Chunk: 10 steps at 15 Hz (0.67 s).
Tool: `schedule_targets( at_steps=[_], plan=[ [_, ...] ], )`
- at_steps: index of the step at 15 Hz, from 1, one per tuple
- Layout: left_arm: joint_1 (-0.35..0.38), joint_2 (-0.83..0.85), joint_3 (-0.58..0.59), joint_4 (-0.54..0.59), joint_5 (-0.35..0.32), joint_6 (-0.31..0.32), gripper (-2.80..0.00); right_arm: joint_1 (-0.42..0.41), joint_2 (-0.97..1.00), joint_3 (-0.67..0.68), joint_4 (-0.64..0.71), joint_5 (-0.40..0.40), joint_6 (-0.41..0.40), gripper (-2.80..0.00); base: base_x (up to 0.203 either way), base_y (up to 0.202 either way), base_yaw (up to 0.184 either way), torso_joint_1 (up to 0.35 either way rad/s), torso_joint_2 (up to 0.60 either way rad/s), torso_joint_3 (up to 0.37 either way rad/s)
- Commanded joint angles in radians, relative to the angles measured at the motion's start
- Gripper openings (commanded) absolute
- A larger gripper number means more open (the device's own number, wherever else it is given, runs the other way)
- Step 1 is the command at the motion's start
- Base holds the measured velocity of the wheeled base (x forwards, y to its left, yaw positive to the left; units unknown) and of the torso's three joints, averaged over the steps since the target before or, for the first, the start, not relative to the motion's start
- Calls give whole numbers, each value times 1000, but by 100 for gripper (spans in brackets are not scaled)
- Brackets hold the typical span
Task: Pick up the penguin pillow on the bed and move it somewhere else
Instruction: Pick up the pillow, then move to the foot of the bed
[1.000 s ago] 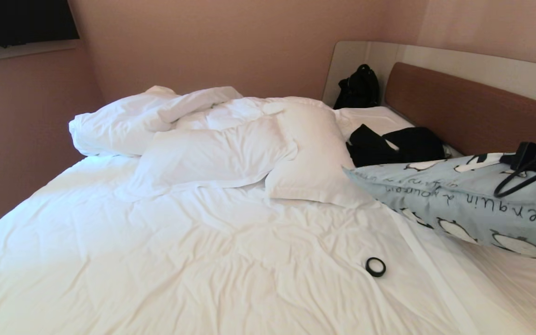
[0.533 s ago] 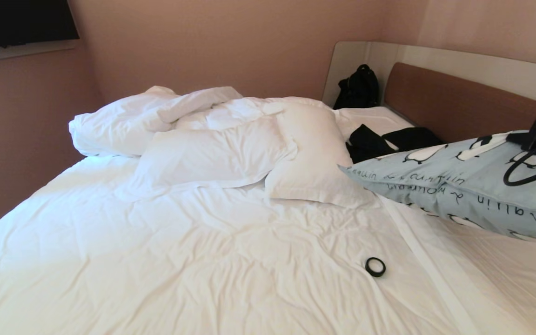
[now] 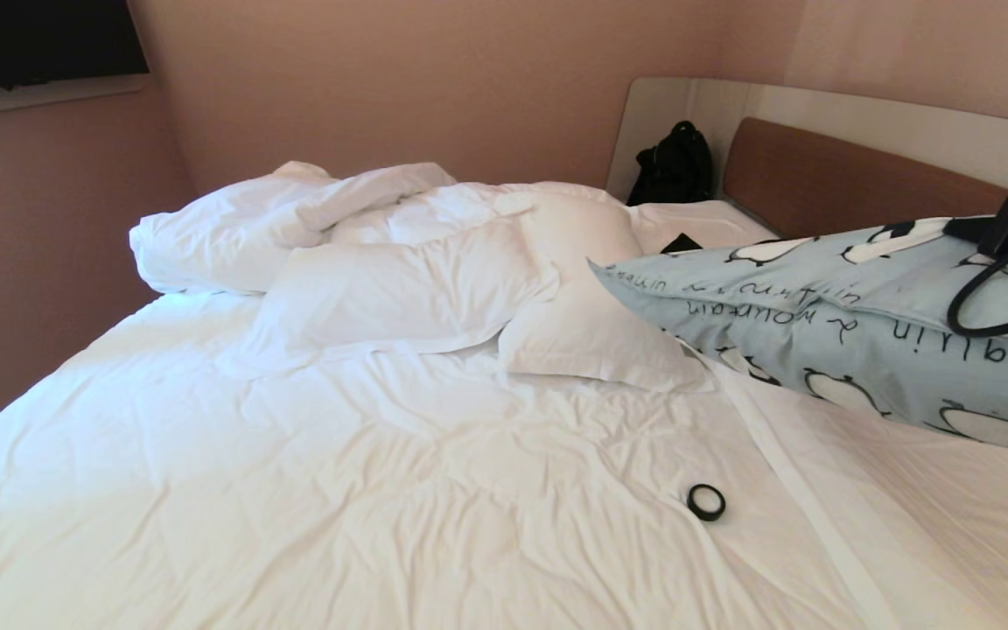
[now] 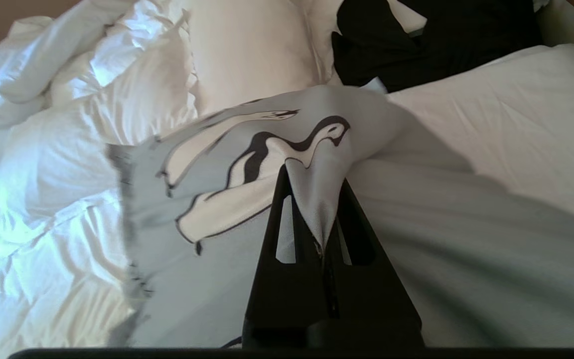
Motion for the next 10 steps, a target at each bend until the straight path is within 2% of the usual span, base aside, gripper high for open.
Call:
schedule_targets(
  at_steps=[1,4,6,8,10],
  plan=[
    [0,0,2,-1,0,-1,-280,26,-4,-4,-2,-13,20,-280,0,0,0,0,0,0],
    [0,0,2,-1,0,-1,-280,99,18,-4,-3,-69,20,-280,0,0,0,0,0,0],
    [0,0,2,-1,0,-1,-280,190,20,-1,-2,-121,20,-280,0,0,0,0,0,0],
    [0,0,2,-1,0,-1,-280,301,32,3,-2,-196,21,-280,0,0,0,0,0,0],
    [1,0,2,-1,0,-1,-280,404,56,3,-3,-303,20,-280,0,0,0,0,0,0]
  ],
)
